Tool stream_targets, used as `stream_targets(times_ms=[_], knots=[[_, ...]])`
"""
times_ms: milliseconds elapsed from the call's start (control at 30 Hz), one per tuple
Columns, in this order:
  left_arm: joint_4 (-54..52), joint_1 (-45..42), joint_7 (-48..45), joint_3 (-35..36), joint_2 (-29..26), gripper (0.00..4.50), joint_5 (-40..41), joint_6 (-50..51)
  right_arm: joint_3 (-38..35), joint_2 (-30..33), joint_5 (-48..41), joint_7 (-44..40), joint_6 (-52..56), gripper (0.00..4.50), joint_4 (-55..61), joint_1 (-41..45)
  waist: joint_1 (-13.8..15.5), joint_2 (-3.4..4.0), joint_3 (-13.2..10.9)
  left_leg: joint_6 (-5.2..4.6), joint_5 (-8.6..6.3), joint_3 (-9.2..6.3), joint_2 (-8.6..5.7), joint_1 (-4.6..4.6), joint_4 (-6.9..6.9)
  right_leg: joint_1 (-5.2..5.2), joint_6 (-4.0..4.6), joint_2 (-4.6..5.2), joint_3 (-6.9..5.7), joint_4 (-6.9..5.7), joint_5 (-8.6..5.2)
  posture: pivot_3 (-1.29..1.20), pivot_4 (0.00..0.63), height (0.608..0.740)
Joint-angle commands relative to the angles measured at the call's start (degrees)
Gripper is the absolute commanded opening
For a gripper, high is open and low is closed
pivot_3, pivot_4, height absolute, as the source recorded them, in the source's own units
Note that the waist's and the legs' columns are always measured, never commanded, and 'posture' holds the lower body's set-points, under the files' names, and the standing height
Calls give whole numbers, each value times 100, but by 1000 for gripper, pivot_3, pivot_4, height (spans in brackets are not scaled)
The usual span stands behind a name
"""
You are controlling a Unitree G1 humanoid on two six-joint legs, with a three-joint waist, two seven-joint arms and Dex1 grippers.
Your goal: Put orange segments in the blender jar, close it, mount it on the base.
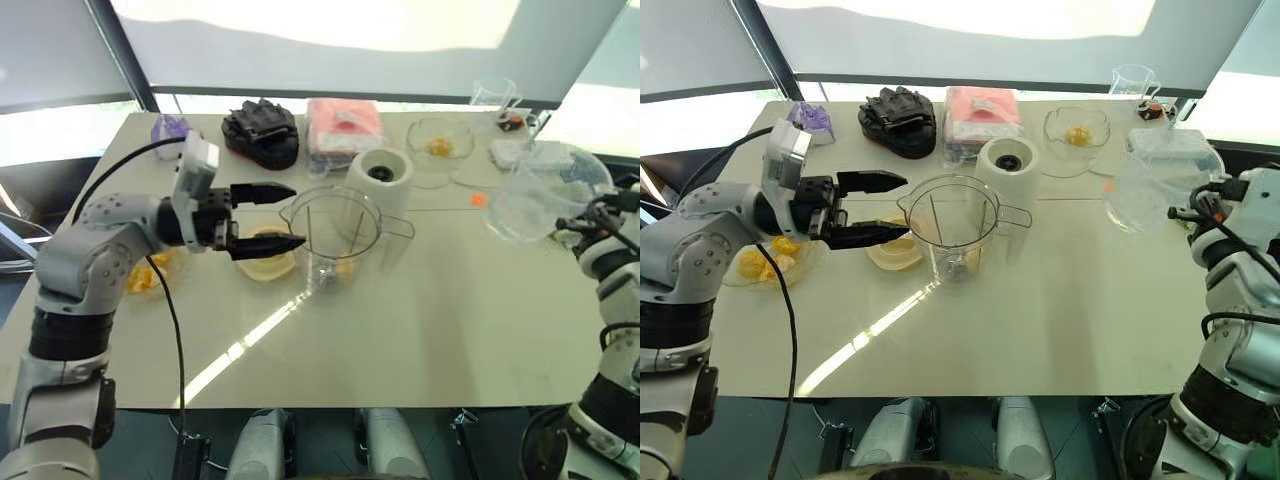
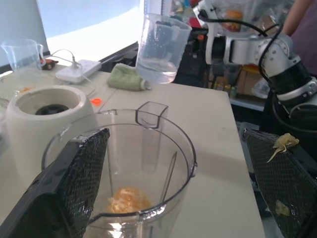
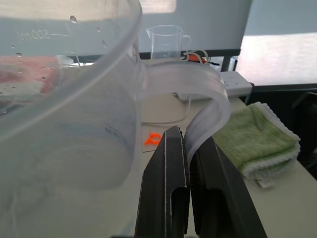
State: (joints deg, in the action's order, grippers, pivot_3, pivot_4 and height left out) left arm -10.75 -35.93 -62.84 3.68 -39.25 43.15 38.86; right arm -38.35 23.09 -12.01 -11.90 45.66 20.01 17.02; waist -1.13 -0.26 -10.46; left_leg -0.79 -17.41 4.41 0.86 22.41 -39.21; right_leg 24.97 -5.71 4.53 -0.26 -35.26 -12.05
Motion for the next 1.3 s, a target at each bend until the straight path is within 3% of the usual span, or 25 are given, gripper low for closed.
stream_targets(times_ms=[33,233,367,700,867,967,1200,1300], knots=[[-182,-98,442,430,-6,4500,54,-59,167,-360,356,707,-818,68,-254,-97,-9,1,0,0,0,0,1,-1,0,0,0,0,1,-1,0,0,150,740],[-668,345,980,821,-39,4500,343,208,440,-1087,641,1695,-1602,68,-631,-98,-5,5,0,2,1,0,5,1,2,5,-2,3,4,-7,1,0,150,740],[-902,670,1233,949,-45,4500,424,269,651,-1284,589,1770,-2340,68,-1275,-142,1,4,1,3,2,0,4,1,1,2,-1,5,4,-4,0,0,150,740],[-1250,970,1725,1035,2,4500,729,393,911,-958,585,1678,-3963,68,-3471,27,-10,4,0,4,2,-1,2,-1,1,-3,1,4,4,1,-1,0,150,740],[-1225,1009,1783,1021,-2,4500,743,375,950,-902,571,1824,-4318,68,-3894,95,-26,4,0,4,2,-1,3,-4,1,-3,1,1,4,-2,-1,0,150,740],[-1196,1038,1780,958,9,4500,685,341,1046,-921,585,1822,-4441,927,-3964,74,-24,4,1,5,3,-1,3,-4,1,-4,1,2,4,-2,-1,0,150,740],[-1111,1057,1718,909,-17,4500,596,286,1253,-939,700,1925,-4508,4465,-3767,-141,-90,2,1,5,3,-2,4,-7,1,-8,2,2,4,-1,-1,0,150,740],[-1066,1067,1672,910,-40,4500,559,261,1305,-952,712,1944,-4430,4465,-3516,-397,-135,2,2,5,3,-3,4,-8,1,-9,1,2,4,-2,-1,0,150,740]])
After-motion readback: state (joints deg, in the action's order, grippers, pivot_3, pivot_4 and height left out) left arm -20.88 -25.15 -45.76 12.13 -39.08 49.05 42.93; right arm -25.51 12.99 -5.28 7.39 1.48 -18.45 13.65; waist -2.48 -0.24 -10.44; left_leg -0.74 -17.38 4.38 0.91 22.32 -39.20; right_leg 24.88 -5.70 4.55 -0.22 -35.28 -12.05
